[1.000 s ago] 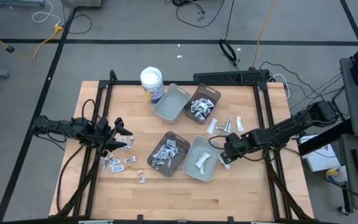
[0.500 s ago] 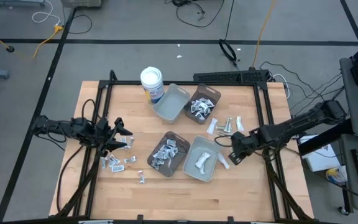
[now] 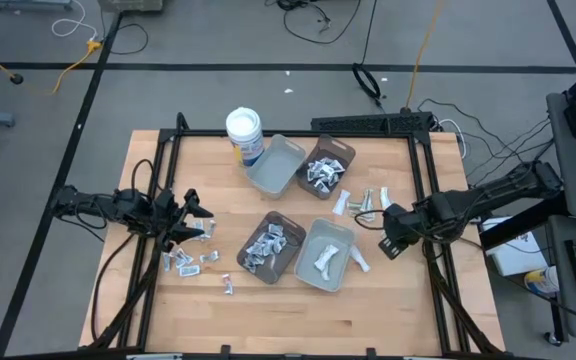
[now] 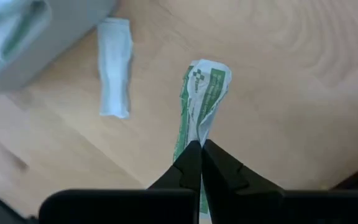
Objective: Pick & Place First Aid Supplies
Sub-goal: Put the green bandage into the bottom gray bin
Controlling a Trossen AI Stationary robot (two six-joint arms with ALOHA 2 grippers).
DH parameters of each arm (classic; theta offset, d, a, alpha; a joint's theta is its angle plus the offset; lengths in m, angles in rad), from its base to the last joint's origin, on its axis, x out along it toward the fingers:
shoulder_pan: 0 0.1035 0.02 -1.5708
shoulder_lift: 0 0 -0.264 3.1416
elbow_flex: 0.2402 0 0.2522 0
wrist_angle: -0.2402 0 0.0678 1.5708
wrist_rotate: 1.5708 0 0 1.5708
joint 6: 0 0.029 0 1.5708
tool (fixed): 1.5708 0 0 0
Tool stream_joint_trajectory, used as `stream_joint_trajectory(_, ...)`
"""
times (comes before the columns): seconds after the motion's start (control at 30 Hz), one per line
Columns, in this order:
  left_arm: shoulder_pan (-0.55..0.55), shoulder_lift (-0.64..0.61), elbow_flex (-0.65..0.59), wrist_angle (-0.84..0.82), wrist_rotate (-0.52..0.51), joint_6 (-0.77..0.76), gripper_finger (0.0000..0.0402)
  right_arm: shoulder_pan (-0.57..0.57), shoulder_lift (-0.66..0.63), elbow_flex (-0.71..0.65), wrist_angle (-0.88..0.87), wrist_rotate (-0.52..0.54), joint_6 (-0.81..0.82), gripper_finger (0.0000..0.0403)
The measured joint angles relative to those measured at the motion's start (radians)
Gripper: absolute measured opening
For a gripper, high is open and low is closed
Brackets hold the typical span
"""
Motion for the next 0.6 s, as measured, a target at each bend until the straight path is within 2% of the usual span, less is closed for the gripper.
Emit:
stream_joint_trajectory(0.2,0.000,0.000,0.000,0.000,0.000,0.000,0.0267,0.000,0.029,0.079,-0.008,0.002,0.130,0.0000)
stream_joint_trajectory(0.6,0.000,0.000,0.000,0.000,0.000,0.001,0.0267,-0.007,0.405,0.439,-0.025,0.030,0.314,0.0000)
